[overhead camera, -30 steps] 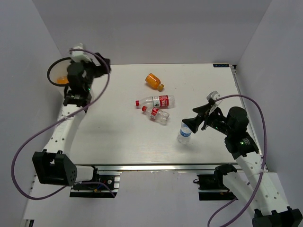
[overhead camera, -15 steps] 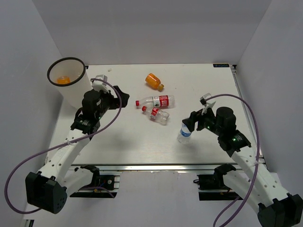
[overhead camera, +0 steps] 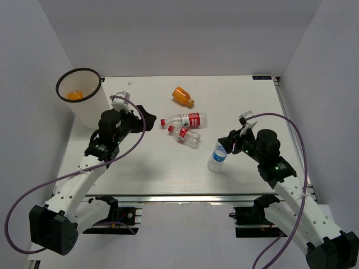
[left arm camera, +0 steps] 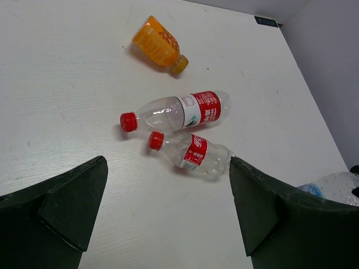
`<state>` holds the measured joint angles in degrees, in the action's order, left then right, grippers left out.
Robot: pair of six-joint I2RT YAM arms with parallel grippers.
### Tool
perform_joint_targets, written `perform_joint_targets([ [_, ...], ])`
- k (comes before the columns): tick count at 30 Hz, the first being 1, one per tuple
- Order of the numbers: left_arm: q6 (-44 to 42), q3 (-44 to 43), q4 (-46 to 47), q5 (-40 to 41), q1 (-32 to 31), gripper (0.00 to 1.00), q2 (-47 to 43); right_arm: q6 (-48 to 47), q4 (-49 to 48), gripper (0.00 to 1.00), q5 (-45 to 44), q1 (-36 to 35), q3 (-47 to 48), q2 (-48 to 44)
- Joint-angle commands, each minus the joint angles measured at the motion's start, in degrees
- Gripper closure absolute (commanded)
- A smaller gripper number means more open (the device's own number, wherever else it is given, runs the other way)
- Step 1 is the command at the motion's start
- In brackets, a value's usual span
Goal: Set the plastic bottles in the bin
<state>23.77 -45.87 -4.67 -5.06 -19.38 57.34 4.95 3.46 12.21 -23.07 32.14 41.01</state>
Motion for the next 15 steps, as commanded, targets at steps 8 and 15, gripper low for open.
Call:
perform_joint_targets([
  [8, -5.12, -1.06, 3.87, -9.25, -7.14, 0.02, 4.17, 0.41, 0.58, 1.00, -0.96, -0.31, 8.62, 2.49],
  [15, -22.44, -4.23, 6.66, -16.45, -18.41, 0.02, 8.22, 5.23, 2.42, 1.00, 5.79, -0.31, 16.97, 6.62],
])
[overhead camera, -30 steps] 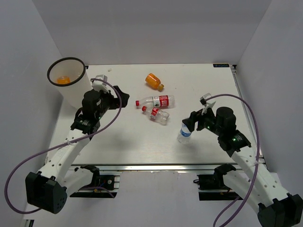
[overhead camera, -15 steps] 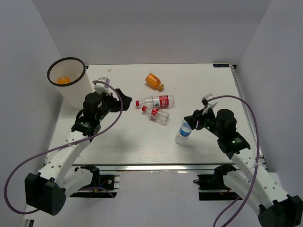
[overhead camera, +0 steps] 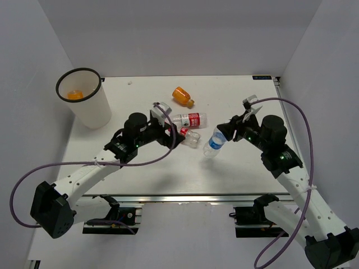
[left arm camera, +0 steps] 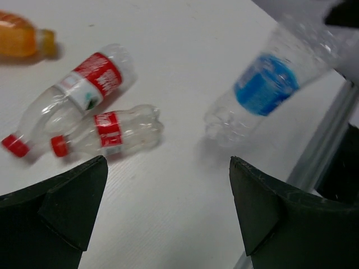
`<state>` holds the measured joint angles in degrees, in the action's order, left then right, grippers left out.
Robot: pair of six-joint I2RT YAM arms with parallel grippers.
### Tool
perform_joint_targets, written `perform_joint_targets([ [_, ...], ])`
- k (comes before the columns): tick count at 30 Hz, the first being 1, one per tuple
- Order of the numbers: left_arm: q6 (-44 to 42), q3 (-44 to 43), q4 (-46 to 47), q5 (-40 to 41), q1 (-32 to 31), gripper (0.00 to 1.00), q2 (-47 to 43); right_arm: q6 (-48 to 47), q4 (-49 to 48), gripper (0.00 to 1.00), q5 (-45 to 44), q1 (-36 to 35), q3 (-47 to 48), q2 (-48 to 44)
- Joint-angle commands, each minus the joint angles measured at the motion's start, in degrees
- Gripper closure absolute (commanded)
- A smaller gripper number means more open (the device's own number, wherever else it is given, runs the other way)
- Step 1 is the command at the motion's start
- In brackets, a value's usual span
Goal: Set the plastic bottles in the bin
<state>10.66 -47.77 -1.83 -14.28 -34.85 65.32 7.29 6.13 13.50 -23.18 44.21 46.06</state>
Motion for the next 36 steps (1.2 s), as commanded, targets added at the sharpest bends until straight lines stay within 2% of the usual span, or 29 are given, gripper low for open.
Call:
perform_joint_targets([
  [1, -10.38, -2.42, 4.54, -9.42, -3.99, 0.02, 0.59, 3.25, 0.80, 1.00, 5.65, -0.20, 5.80, 2.79],
  [3, -14.15, -3.03, 5.34, -13.38, -4.78, 0.02, 1.82, 4.13, 1.51, 1.00, 9.16, -0.20, 7.90, 3.77],
  [9, -19.78, -6.98, 3.85, -17.79, -9.18, 0.02, 6.66, 6.51, 0.55, 1.00, 14.97, -0.20, 9.67, 5.18],
  [12, -21.55, -7.60, 5.07, -15.09, -12.69, 0.02, 8.59, 7.21, 0.20, 1.00, 18.74, -0.20, 10.64, 5.79],
  [14, -21.99, -8.48, 5.25, -12.96, -14.19, 0.02, 10.61, 8.61, -0.68, 1.00, 20.68, -0.20, 10.81, 6.49],
  [19, -19.98, -13.57, 5.25, -15.51, -14.81, 0.02, 16.32, 8.89, -1.56, 1.00, 22.36, -0.20, 11.17, 7.46],
  [23, -15.33, -15.77, 8.67, -14.64, -14.81, 0.02, 19.93, 7.13, -4.02, 1.00, 24.64, -0.29, 8.89, 6.76],
  [25, -14.44, -17.09, 8.68, -14.19, -14.81, 0.08, 21.42, 5.99, -4.55, 1.00, 24.82, -0.29, 8.35, 6.15],
  [26, -14.00, -17.27, 8.85, -14.37, -14.89, 0.15, 21.78, 5.46, -4.29, 1.00, 24.39, -0.29, 8.27, 5.88],
  [27, -13.65, -17.36, 9.20, -14.37, -14.81, 0.39, 22.04, 4.85, -4.20, 0.95, 23.95, -0.29, 8.27, 5.79],
  [28, -12.77, -17.36, 9.56, -14.19, -14.81, 0.50, 22.04, 4.58, -3.50, 0.90, 23.42, -0.29, 8.35, 5.44],
  [30, -12.24, -17.10, 10.26, -12.79, -14.81, 0.67, 21.35, 3.88, -2.36, 0.64, 21.40, -0.29, 8.97, 5.00],
  [31, -11.80, -16.57, 11.13, -12.18, -14.81, 0.82, 20.91, 2.92, -1.05, 0.54, 19.05, -0.29, 9.40, 4.91],
  [32, -11.28, -16.39, 11.66, -10.95, -14.81, 0.85, 20.47, 2.56, -0.95, 0.36, 17.46, -0.29, 9.49, 4.65],
  [33, -11.18, -16.39, 11.93, -7.03, -14.81, 0.86, 19.68, 2.55, -0.77, 0.27, 14.74, -0.29, 10.19, 4.13],
  [34, -9.27, -16.39, 12.02, -5.16, -14.72, 0.91, 19.32, 2.99, -0.33, 0.15, 11.58, -0.29, 10.81, 3.95],
  [35, -9.16, -16.65, 11.50, -3.14, -14.72, 0.92, 18.97, 3.43, 0.71, 0.11, 3.81, -0.29, 11.51, 3.77],
  [36, -9.16, -16.92, 10.97, 1.58, -14.46, 0.93, 18.53, 3.96, 1.59, 0.11, -0.45, -0.29, 13.61, 3.86],
])
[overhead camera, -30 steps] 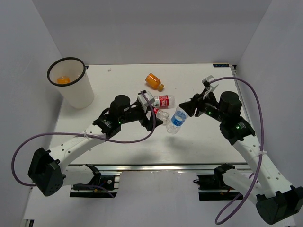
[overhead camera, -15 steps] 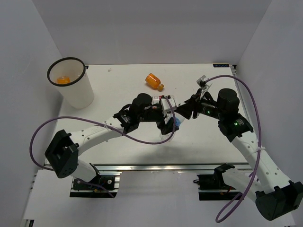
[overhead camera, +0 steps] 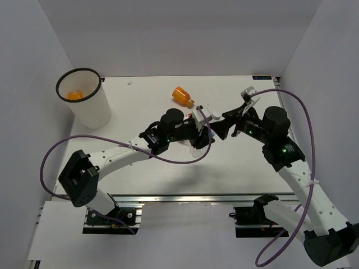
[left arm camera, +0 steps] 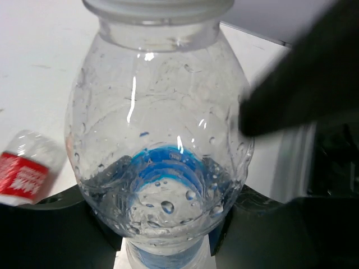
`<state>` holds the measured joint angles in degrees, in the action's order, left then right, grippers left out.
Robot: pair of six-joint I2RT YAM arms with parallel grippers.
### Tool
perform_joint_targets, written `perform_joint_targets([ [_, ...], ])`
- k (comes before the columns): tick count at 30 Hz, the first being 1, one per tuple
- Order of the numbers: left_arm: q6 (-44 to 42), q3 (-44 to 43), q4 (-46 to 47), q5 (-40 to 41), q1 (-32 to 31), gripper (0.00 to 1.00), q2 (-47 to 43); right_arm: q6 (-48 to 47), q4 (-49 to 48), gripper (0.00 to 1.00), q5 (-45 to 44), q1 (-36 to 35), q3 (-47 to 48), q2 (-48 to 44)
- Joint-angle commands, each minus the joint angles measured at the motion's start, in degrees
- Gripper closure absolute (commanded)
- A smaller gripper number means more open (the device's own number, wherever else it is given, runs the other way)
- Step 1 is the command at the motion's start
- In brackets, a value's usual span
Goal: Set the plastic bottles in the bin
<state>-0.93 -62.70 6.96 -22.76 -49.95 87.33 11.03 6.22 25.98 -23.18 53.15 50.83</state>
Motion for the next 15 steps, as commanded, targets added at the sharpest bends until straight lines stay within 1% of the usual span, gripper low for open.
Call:
perform_joint_targets([
  [1, 2.86, -2.08, 1.83, 12.37, 1.08, 0.99, -4.53, 1.01, 2.30, 0.11, -16.62, -0.20, 5.73, -0.73],
  [2, 3.47, -1.90, 1.91, 15.35, 1.61, 0.99, -5.15, 1.19, 4.31, 0.11, -23.45, -0.11, 6.87, -0.56],
  [3, 4.26, -1.82, 2.09, 20.43, 3.44, 0.99, -5.85, 1.02, 5.72, 0.11, -25.69, 0.15, 9.15, 0.14],
  [4, 6.36, -1.73, 2.35, 21.78, 4.76, 0.99, -7.42, 0.67, 7.21, 0.11, -28.76, 0.33, 10.39, 0.58],
  [5, 7.51, -2.42, 1.92, 23.10, 8.08, 0.99, -8.31, 0.31, 9.67, 0.11, -33.40, 0.50, 11.36, 1.28],
  [6, 8.30, -2.78, 1.57, 24.68, 10.03, 1.00, -9.10, 0.14, 10.12, 0.11, -35.45, 0.68, 11.89, 1.55],
  [7, 8.83, -2.96, 2.00, 27.48, 11.88, 0.99, -11.11, -0.13, 10.22, 0.11, -36.86, 0.94, 12.07, 1.64],
  [8, 8.49, -3.13, 2.35, 30.64, 13.64, 0.95, -12.00, -1.09, 10.30, 0.11, -38.27, 1.20, 11.90, 1.64],
  [9, 7.53, -3.74, 2.62, 34.07, 16.96, 0.95, -12.70, -1.27, 10.22, 0.11, -38.37, 1.55, 11.72, 1.90],
  [10, 6.04, -4.18, 3.40, 41.32, 18.65, 0.95, -13.15, -1.36, 10.22, 0.11, -38.20, 2.08, 11.63, 2.08],
  [11, 5.68, -5.23, 2.37, 43.92, 20.84, 0.95, -13.06, -1.53, 10.39, 0.11, -37.50, 2.17, 11.37, 2.26],
  [12, 5.24, -8.81, 0.79, 44.82, 26.00, 0.95, -12.71, -1.71, 10.39, 0.11, -37.14, 2.43, 11.11, 2.69],
  [13, 4.19, -10.33, -0.10, 48.13, 28.57, 0.95, -12.01, -1.71, 10.48, 0.11, -36.97, 2.52, 11.02, 2.87],
  [14, 3.48, -11.56, 0.42, 50.17, 33.38, 0.98, -10.70, -1.97, 10.31, 0.11, -36.96, 2.61, 10.49, 3.31],
  [15, 2.87, -13.49, 1.47, 50.79, 36.39, 0.98, -9.99, -2.06, 10.04, 0.11, -36.96, 2.87, 10.31, 3.49],
])
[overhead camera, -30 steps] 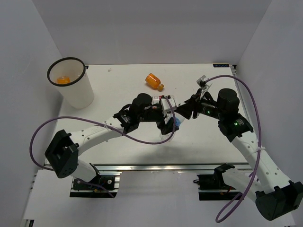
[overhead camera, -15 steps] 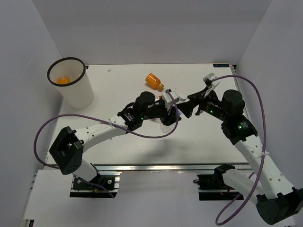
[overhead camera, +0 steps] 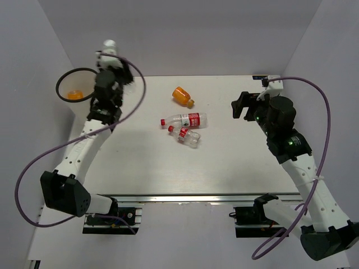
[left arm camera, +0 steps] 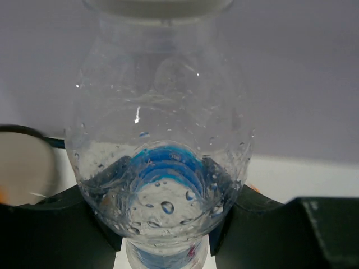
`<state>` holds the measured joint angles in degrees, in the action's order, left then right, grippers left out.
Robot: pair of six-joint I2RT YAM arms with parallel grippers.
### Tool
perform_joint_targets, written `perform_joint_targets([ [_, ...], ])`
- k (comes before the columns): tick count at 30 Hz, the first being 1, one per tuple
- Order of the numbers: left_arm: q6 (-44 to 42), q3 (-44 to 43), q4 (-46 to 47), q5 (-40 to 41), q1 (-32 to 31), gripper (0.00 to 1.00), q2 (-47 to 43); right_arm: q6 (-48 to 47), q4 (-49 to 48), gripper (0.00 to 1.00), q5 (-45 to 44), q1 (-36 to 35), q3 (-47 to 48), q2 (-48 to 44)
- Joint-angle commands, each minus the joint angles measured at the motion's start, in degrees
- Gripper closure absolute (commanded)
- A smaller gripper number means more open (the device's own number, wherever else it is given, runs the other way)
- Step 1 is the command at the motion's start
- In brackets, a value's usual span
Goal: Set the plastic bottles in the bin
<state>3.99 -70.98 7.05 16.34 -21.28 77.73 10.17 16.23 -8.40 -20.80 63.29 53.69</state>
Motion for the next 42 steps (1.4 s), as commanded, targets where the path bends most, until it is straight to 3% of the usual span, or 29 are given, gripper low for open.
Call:
perform_joint_targets([
  [1, -1.71, -6.35, 2.52, 11.87, 10.27, 0.98, 0.39, -1.21, -0.49, 0.11, -2.41, 0.58, 0.00, 0.89],
  [5, -0.30, -14.78, 1.92, 11.42, 23.70, 0.98, 6.89, -2.26, -0.59, 0.11, -1.26, 1.20, 0.08, 2.38],
  [8, -1.88, -17.17, 5.25, 15.11, 27.33, 0.98, 11.38, -3.05, -1.55, 0.11, -1.79, 1.55, -0.53, 2.56],
  [13, 0.48, -17.26, 7.55, 13.46, 30.85, 0.91, 15.94, -3.85, -2.17, 0.11, -0.30, 2.34, -1.32, 4.05],
  [16, 0.67, -17.44, 7.89, 13.89, 31.03, 0.70, 18.50, -5.86, -3.21, 0.11, 5.29, 2.43, -2.54, 5.02],
  [19, 1.46, -15.86, 8.77, 15.12, 31.03, 0.66, 19.21, -15.85, -5.67, 0.11, 20.02, 2.34, -5.79, 6.51],
  [21, 1.64, -15.24, 8.51, 15.30, 31.03, 0.40, 19.30, -19.47, -7.61, 0.11, 27.95, 2.25, -8.16, 7.39],
  [23, 1.46, -15.59, 7.46, 15.04, 31.03, 0.35, 19.12, -21.15, -8.49, 0.11, 27.92, 1.03, -8.88, 9.41],
  [25, 0.67, -15.77, 5.44, 13.99, 31.03, 0.22, 18.68, -22.47, -8.06, 0.11, 26.95, -0.38, -8.62, 12.12],
  [26, 0.58, -16.20, 4.65, 13.72, 31.03, 0.02, 18.16, -23.52, -7.97, 0.11, 26.51, -2.04, -8.53, 13.01],
  [32, 4.35, -18.05, -3.78, 10.04, 31.03, 0.02, 12.29, -25.91, -9.98, 0.11, 19.75, -10.83, -7.39, 22.32],
  [35, 6.98, -19.63, -6.78, 6.61, 31.03, 0.02, 10.07, -24.94, -13.67, 0.11, 17.81, -12.86, -7.21, 27.07],
  [37, 8.57, -21.91, -13.62, 4.24, 31.03, 0.02, 8.75, -24.15, -16.74, 0.11, 18.77, -13.04, -7.91, 29.80],
  [39, 10.16, -22.53, -19.07, -1.55, 31.03, 0.02, 6.66, -24.85, -23.24, 0.11, 19.21, -13.13, -9.66, 32.68],
  [42, 15.16, -20.26, -23.83, -10.51, 31.03, 0.02, 2.96, -25.82, -24.67, 0.11, 18.60, -13.04, -8.02, 38.39],
])
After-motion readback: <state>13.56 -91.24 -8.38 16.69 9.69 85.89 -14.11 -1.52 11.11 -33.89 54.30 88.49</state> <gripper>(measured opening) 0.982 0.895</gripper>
